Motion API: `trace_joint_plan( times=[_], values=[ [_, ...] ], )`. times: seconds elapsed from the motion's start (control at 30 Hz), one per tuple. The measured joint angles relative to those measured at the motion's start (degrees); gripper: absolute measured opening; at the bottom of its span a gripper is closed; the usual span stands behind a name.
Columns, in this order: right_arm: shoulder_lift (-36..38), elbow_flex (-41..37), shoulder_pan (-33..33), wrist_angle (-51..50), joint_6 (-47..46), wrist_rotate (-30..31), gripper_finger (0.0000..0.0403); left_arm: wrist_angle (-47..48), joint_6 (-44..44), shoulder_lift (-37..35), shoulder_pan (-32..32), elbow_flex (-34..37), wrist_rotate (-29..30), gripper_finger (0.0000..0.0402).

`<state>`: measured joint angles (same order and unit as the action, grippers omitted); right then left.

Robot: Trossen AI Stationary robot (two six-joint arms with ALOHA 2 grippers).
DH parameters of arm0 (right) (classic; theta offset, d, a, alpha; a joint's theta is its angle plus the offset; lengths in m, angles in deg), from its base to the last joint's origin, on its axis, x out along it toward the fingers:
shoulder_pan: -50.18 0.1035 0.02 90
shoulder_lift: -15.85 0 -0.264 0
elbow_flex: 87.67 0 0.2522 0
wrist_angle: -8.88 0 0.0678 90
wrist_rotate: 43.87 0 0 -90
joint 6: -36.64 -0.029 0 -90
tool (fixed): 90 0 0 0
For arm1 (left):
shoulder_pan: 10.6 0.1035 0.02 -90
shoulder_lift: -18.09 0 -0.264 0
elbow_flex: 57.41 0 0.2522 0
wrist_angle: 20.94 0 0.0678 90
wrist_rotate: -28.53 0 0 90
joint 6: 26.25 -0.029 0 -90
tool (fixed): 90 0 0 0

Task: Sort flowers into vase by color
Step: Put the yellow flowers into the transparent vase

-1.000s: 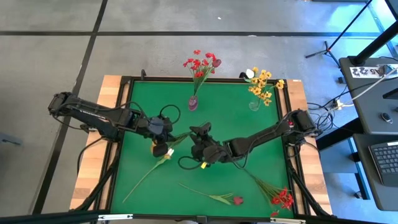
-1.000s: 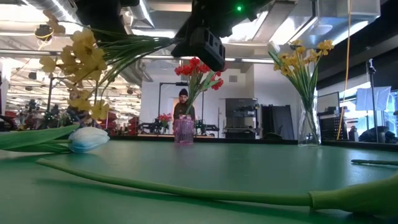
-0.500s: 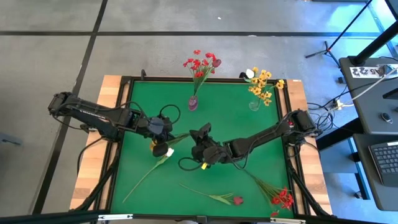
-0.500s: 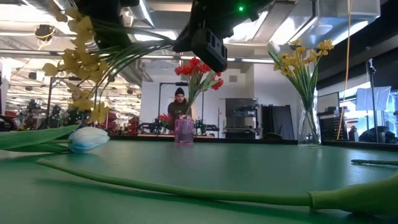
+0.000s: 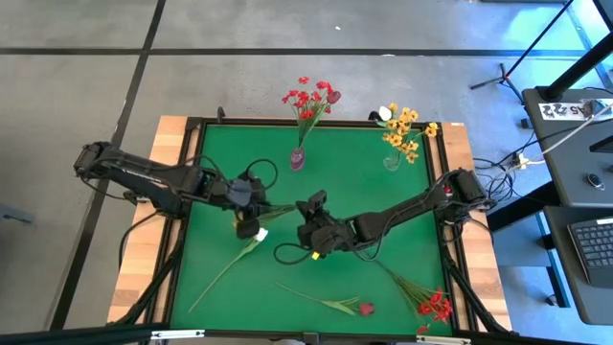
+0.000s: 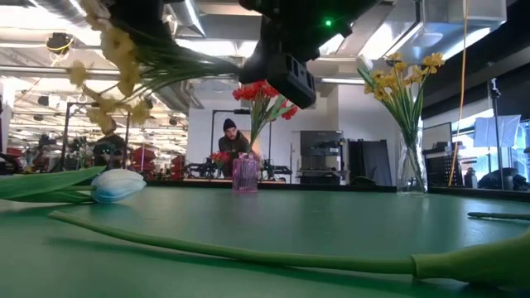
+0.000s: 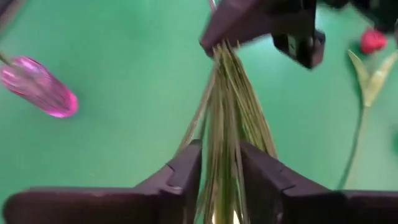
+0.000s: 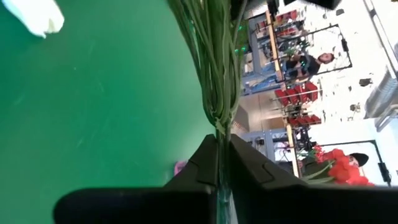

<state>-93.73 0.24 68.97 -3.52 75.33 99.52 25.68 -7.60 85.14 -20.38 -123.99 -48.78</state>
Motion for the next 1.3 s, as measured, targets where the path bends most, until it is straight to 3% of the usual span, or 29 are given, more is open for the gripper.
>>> trace_joint_plan(
  times=[0.3,0.73,1.07,1.3],
  values=[
    [0.02,0.02,0.00,-7.34,-6.80,0.16,0.0019,4.40,-2.76,-0.02,-0.49,-6.58,7.96,0.0155],
    [5.55,0.07,2.33,-19.12,-22.60,1.50,0.0021,6.28,-8.94,-3.19,-5.05,-10.66,21.24,0.0160],
    [19.35,0.04,5.80,-29.29,-35.32,1.53,0.0021,7.19,-8.25,-9.35,-6.59,-10.66,22.29,0.0160],
    [26.98,0.04,10.20,-27.96,-36.12,2.07,0.0014,7.13,-6.79,-9.22,-6.37,-10.66,22.29,0.0160]
  ],
)
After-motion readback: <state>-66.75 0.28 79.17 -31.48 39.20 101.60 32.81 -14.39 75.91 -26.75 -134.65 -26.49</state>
